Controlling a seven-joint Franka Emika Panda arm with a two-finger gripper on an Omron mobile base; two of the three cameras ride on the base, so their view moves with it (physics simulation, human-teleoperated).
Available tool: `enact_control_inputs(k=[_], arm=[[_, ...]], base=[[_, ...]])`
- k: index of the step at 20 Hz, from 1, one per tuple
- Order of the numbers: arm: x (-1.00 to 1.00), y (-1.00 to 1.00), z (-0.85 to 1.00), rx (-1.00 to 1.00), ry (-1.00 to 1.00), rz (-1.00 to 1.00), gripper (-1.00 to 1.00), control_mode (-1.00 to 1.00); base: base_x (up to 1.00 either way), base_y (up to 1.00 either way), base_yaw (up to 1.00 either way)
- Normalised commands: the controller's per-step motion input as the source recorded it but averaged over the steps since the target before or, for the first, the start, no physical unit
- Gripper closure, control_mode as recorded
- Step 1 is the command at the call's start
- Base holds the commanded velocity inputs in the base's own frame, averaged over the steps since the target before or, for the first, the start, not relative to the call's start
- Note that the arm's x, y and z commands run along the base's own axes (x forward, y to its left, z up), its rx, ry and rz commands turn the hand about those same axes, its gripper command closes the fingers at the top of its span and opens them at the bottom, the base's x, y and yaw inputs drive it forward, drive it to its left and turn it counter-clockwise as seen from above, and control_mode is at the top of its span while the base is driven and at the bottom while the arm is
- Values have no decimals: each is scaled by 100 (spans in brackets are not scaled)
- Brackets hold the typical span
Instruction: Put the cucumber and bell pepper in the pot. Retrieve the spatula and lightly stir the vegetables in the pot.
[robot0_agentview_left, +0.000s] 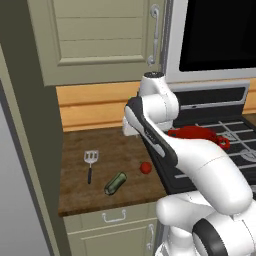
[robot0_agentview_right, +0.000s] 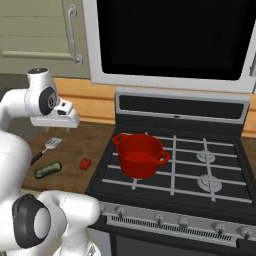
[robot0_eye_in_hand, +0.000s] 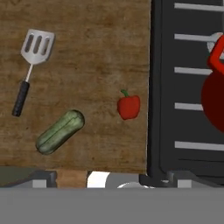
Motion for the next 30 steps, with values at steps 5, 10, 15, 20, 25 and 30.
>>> enact_control_inputs(k=[5,10,15,20,25,30], arm=[[0,8,-64,-6,0,-1,-100,-100],[8,0,-63,-15,0,-8,-100,-100],[16,-4,-60,-14,0,-8,-100,-100],[15,-19,-54,-5,0,-4,-100,-100],[25,-18,-41,-2,0,-2,-100,-100],[35,-1,-29,0,0,0,-100,-100]], base=[[0,0,0],[0,0,0],[0,0,0],[0,0,0],[0,0,0],[0,0,0]])
